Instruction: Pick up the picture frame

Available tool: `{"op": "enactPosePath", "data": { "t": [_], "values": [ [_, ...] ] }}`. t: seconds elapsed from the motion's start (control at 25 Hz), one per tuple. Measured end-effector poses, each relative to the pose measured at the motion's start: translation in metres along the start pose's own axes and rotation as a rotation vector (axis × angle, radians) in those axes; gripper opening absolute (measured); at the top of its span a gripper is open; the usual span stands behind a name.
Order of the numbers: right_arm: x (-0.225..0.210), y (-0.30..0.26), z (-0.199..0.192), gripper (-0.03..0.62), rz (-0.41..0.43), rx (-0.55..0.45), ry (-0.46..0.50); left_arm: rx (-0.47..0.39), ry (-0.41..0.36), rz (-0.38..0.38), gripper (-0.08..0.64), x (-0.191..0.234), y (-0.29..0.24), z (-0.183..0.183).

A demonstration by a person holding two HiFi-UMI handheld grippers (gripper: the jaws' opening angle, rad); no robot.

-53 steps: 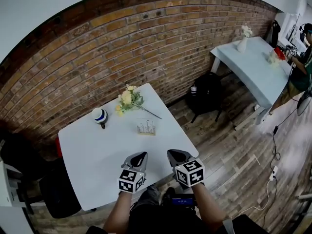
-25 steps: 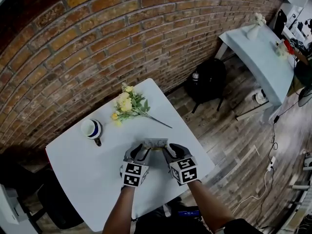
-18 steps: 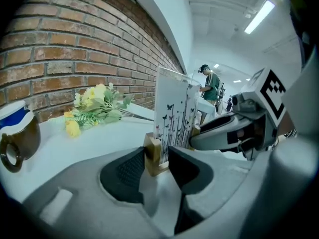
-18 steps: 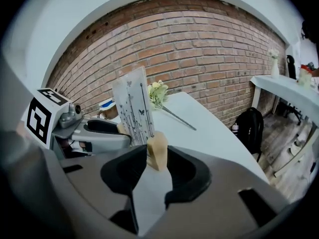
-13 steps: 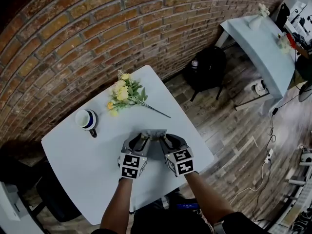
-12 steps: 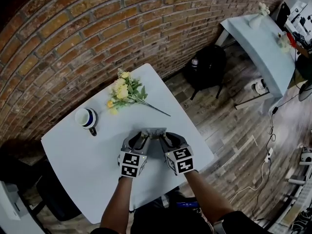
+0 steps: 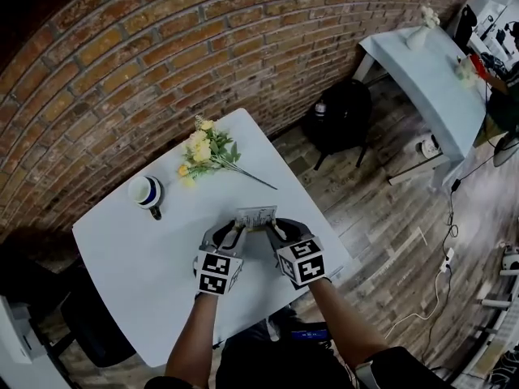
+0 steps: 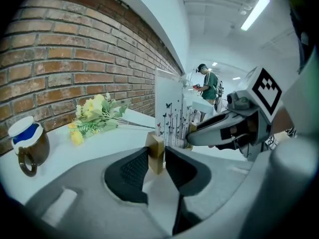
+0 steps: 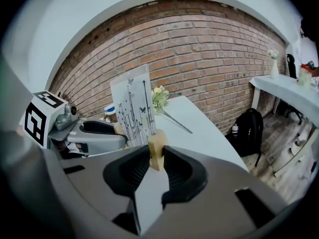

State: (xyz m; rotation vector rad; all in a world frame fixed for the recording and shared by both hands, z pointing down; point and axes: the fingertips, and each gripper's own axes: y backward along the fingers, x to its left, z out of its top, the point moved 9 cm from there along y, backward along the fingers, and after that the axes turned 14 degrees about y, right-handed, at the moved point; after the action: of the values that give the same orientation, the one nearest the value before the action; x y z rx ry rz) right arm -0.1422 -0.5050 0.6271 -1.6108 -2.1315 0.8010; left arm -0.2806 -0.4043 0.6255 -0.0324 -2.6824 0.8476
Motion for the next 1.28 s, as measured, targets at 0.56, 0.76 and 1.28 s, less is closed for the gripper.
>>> {"op": "enactPosePath", "data": {
  "t": [0.56, 0.76, 1.28],
  "values": [
    [0.008, 0.091, 0.016, 0.095, 0.004, -0.052, 0.039, -0.088, -0.053, 0.006, 0.104, -0.071, 0.057, 0.016],
    [0.017, 0.115, 0.013, 0.095, 0.002, -0.070, 0.024, -0.125, -0.035, 0.018, 0.103, -0.090, 0.074, 0.012],
    [0.028, 0.137, 0.006, 0.094, 0.008, -0.095, 0.031, -0.145, -0.033, 0.035, 0.101, -0.110, 0.096, 0.005]
  ]
}}
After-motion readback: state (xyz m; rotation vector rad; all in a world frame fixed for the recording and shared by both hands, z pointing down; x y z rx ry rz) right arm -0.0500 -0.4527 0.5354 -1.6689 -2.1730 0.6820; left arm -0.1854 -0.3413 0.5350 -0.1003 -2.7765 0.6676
